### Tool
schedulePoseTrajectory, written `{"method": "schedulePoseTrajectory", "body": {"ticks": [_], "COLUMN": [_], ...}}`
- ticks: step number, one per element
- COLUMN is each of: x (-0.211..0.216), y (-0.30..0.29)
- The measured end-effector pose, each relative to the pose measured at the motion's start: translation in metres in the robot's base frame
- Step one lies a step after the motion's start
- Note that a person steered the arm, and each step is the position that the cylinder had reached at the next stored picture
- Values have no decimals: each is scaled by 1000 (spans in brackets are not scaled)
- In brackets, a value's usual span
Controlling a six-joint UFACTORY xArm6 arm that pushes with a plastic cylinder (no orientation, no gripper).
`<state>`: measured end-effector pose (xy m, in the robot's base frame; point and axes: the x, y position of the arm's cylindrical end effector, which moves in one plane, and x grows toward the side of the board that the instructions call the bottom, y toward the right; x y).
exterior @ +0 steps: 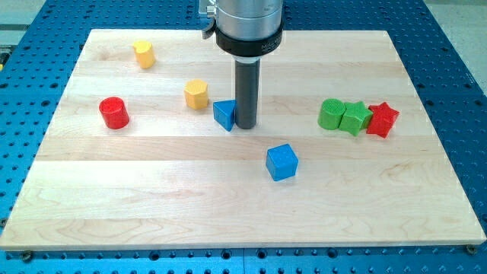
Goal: Push the red circle close to the cube
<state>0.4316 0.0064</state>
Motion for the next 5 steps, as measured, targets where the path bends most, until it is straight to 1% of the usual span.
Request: {"method": "schedulePoseTrajectory", "body": {"ticks": [2,3,4,5], "x": [1,19,63,63], "y": [0,0,-67,-208]}}
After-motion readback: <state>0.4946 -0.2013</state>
